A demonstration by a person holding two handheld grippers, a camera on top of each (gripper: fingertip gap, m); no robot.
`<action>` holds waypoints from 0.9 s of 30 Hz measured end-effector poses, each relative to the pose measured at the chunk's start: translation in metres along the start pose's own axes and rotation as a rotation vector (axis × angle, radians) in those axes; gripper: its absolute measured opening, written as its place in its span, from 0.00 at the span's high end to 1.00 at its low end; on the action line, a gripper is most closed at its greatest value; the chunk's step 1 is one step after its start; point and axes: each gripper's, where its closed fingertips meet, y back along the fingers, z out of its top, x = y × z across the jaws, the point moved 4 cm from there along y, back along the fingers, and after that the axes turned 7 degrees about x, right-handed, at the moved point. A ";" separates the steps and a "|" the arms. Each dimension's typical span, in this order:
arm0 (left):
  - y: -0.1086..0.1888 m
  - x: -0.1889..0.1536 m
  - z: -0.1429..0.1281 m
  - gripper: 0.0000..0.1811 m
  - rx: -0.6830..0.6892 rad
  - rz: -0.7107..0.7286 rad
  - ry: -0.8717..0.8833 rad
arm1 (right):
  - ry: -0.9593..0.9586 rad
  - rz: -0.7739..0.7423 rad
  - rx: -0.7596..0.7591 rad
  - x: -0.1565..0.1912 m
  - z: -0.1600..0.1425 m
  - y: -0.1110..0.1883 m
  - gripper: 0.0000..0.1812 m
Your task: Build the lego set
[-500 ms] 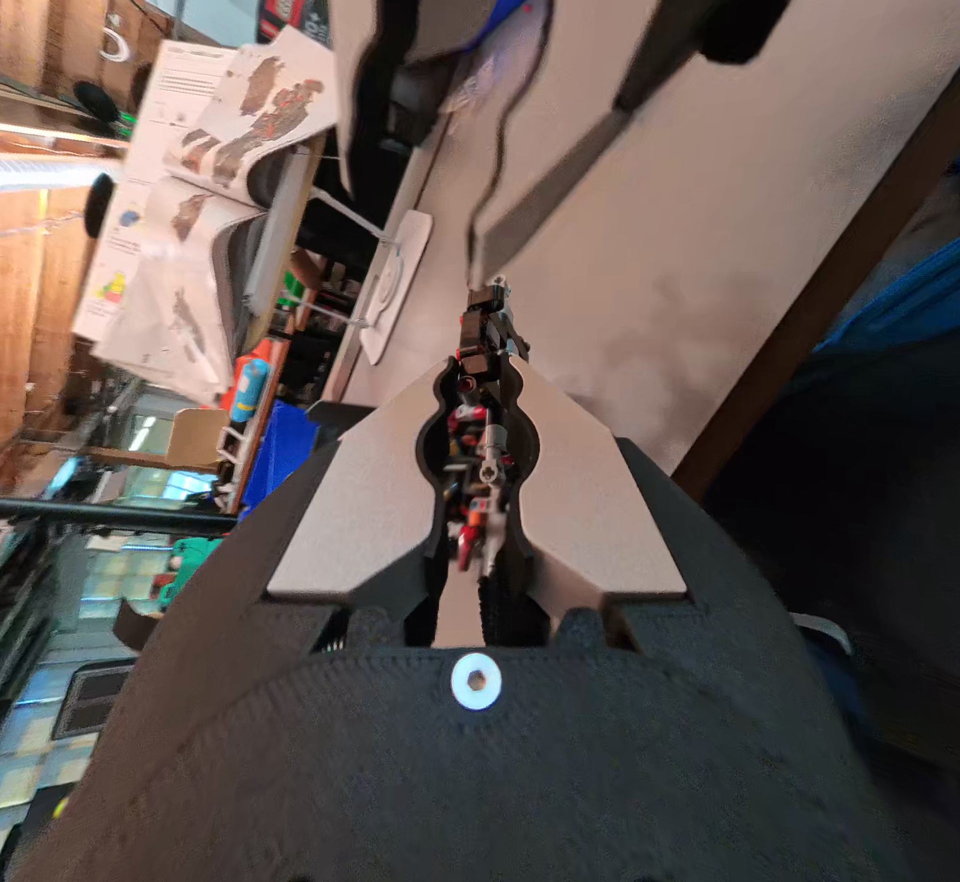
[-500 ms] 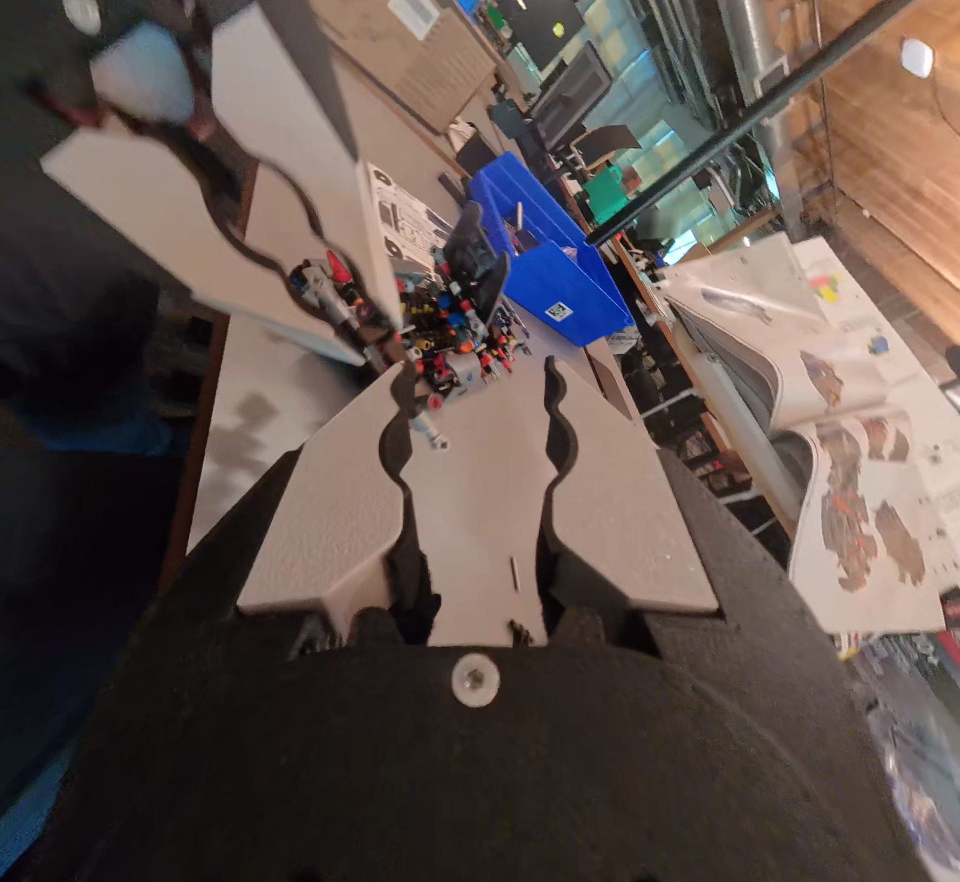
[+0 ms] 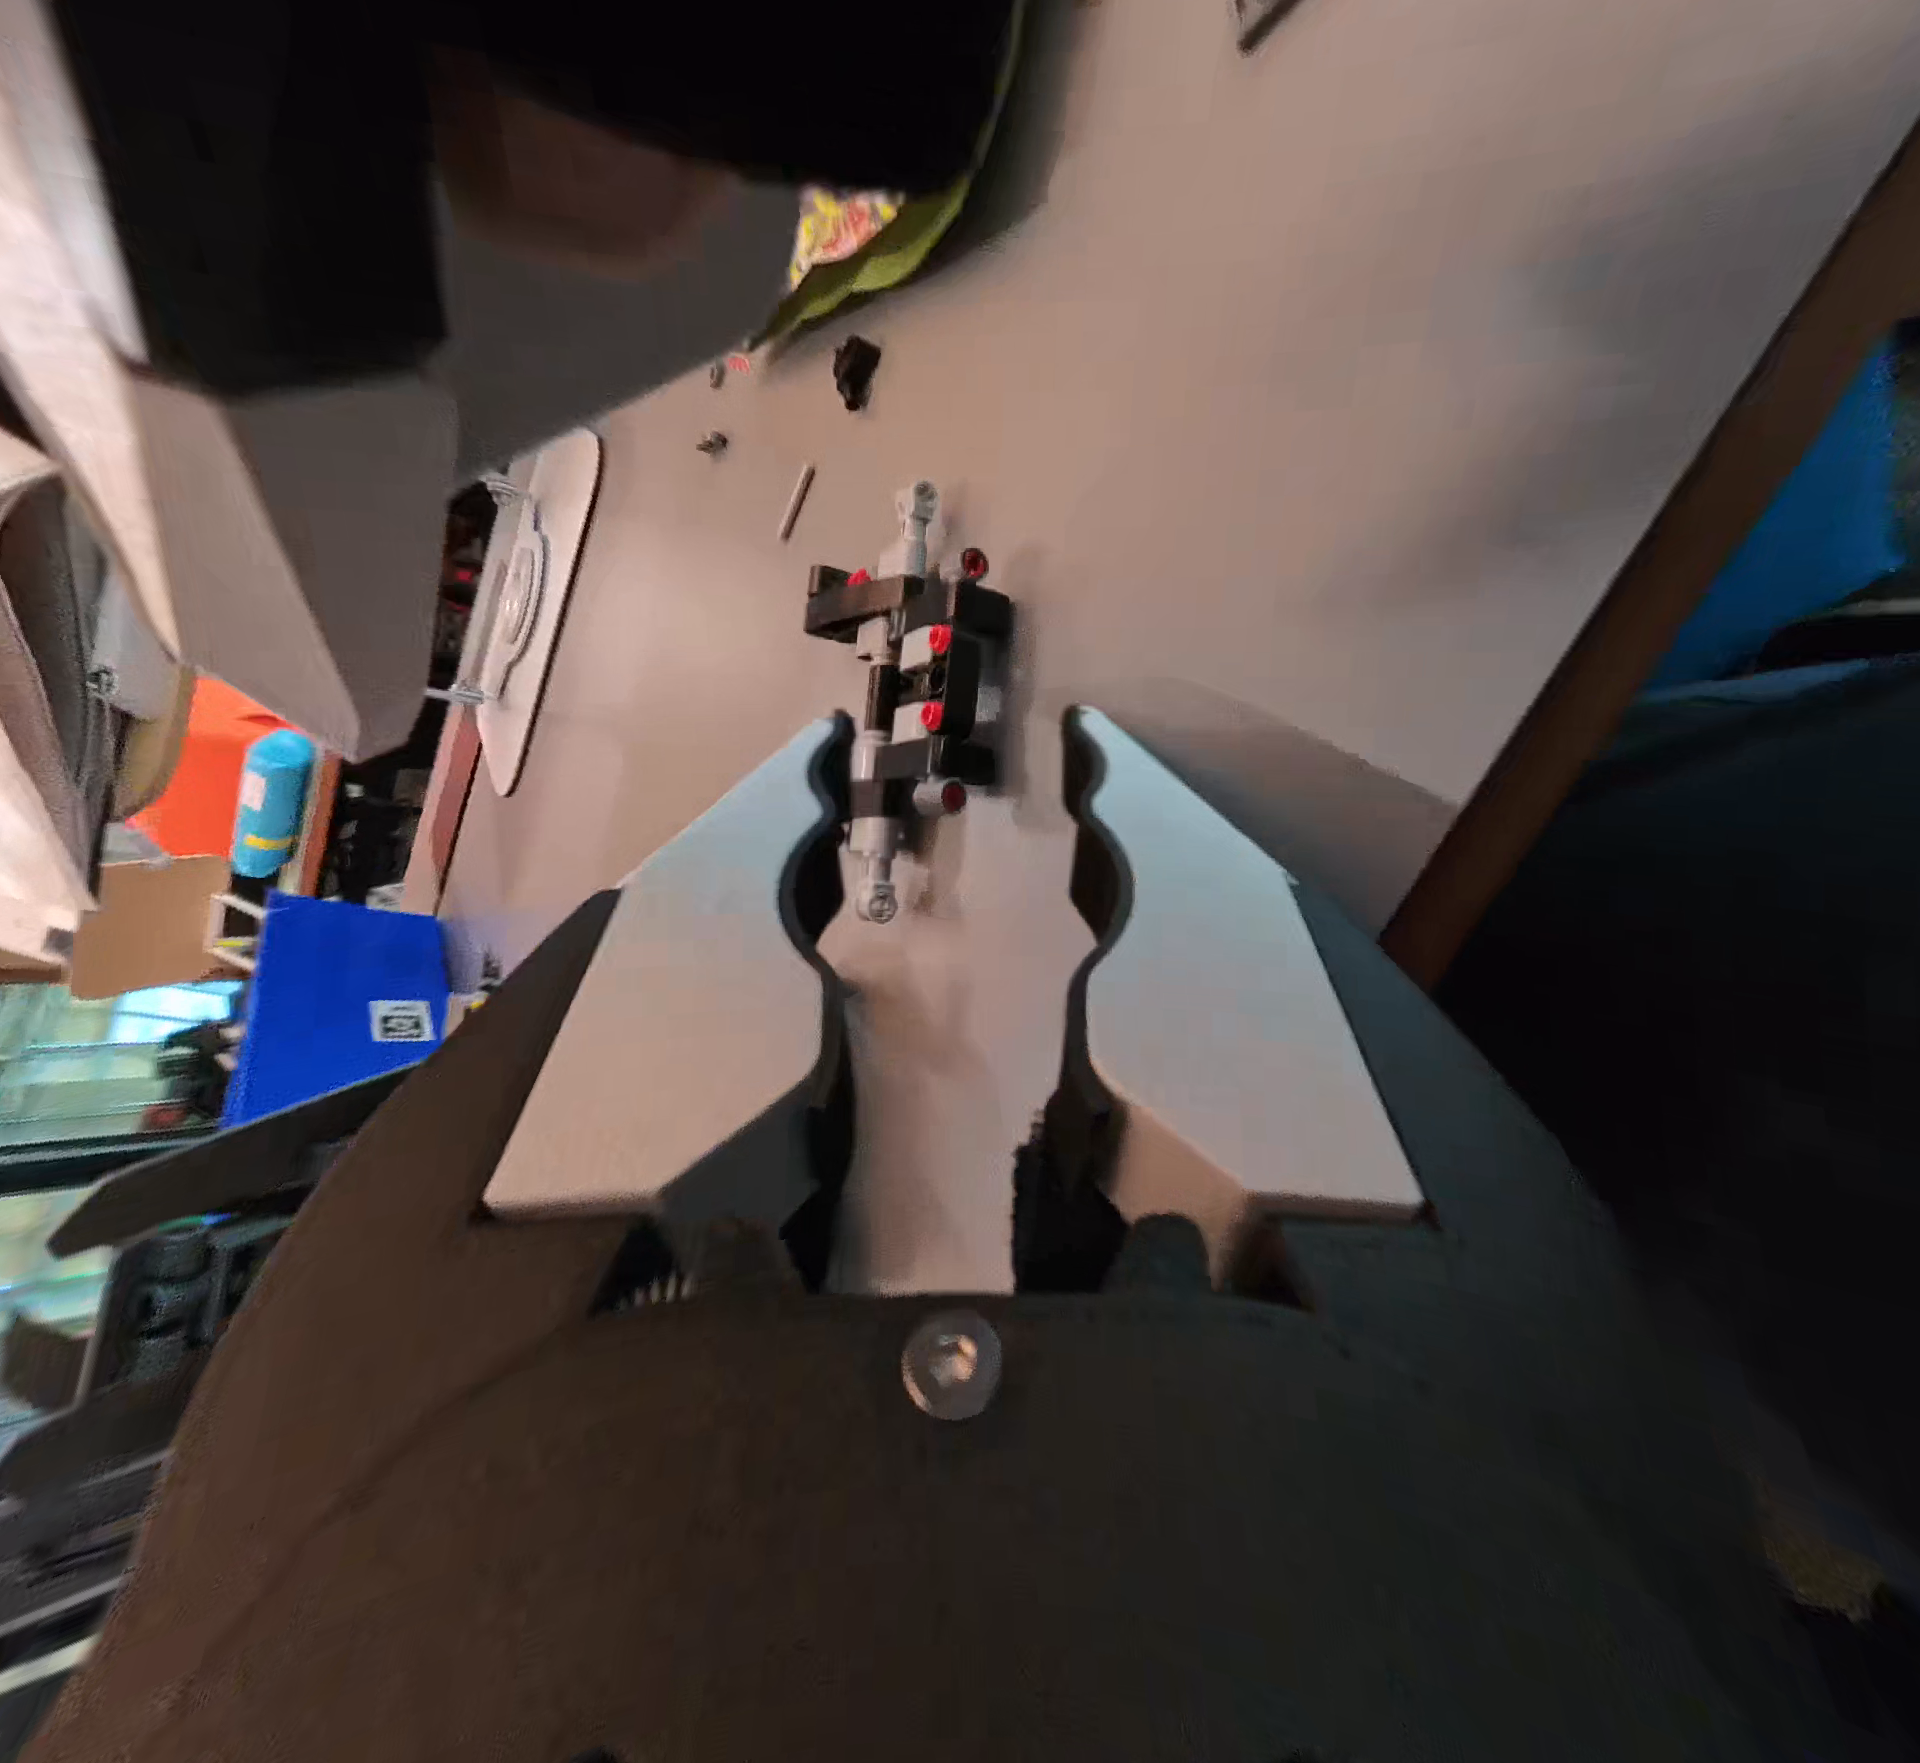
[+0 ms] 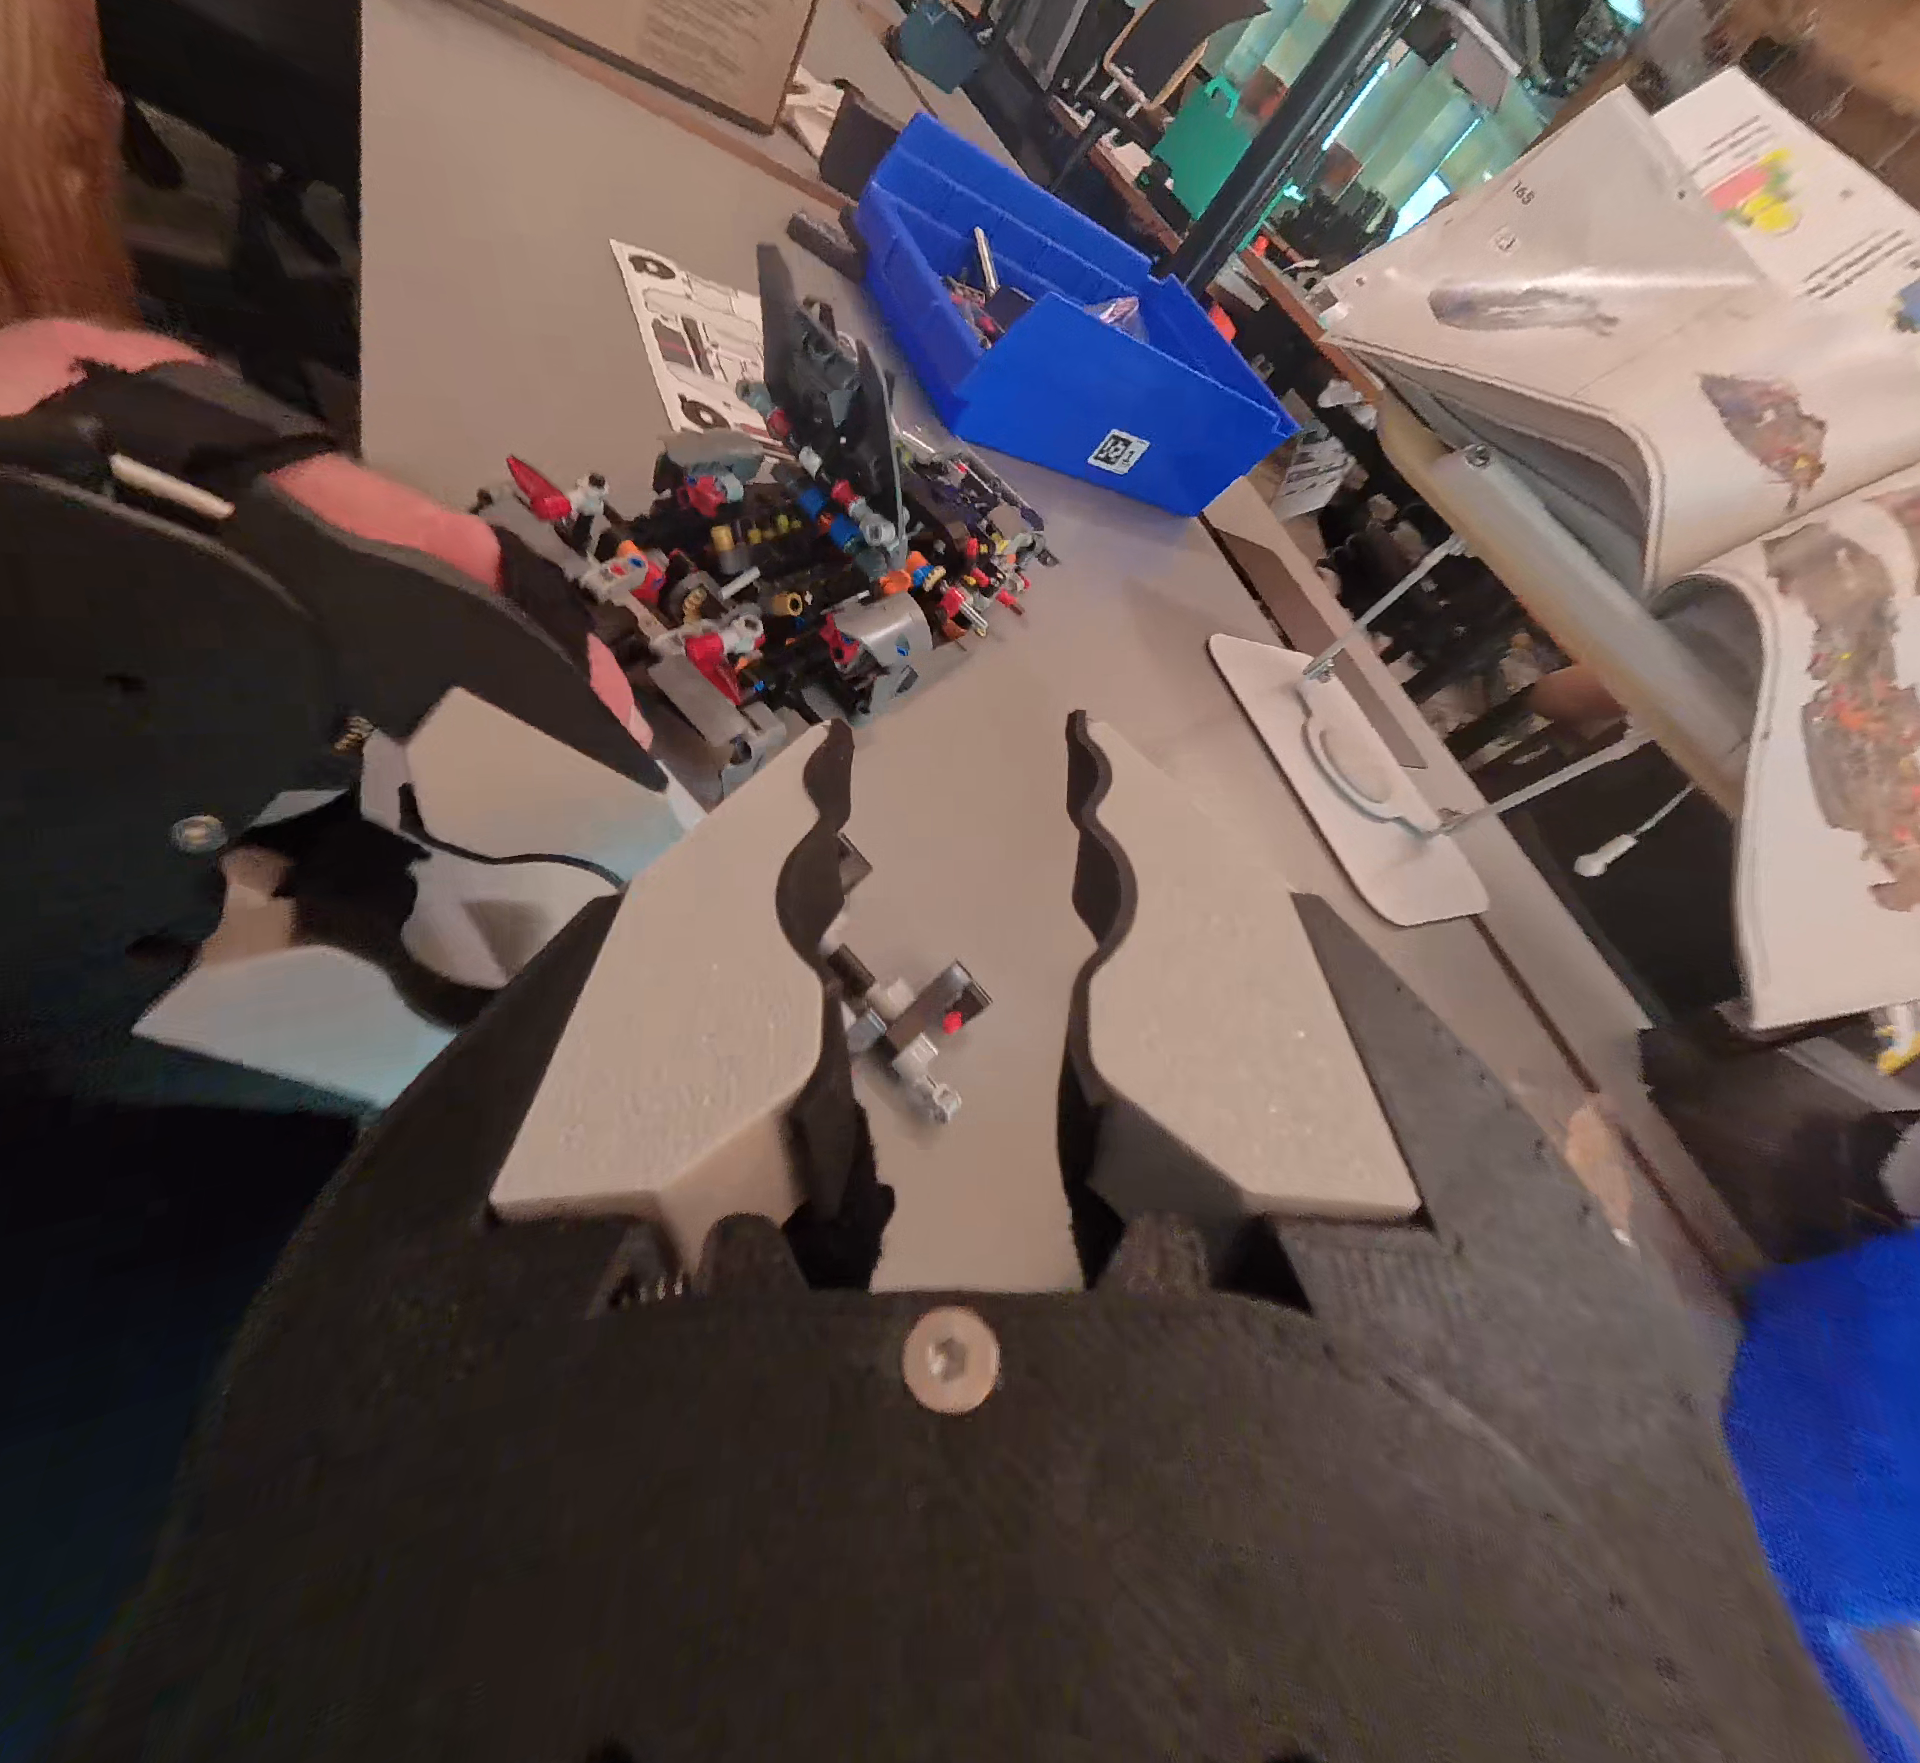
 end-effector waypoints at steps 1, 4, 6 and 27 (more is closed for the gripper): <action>0.004 0.002 0.000 0.74 -0.011 -0.004 0.027 | -0.027 0.020 -0.006 -0.002 0.003 -0.003 0.78; 0.027 0.018 -0.008 0.71 -0.068 0.011 0.133 | -0.100 0.106 -0.029 -0.007 0.014 -0.016 0.77; 0.051 0.038 -0.021 0.73 -0.107 0.077 0.202 | -0.096 0.172 -0.029 -0.008 0.021 -0.031 0.75; 0.010 0.127 -0.162 0.70 -0.162 -0.246 0.565 | 0.407 0.392 0.052 0.029 0.034 -0.171 0.80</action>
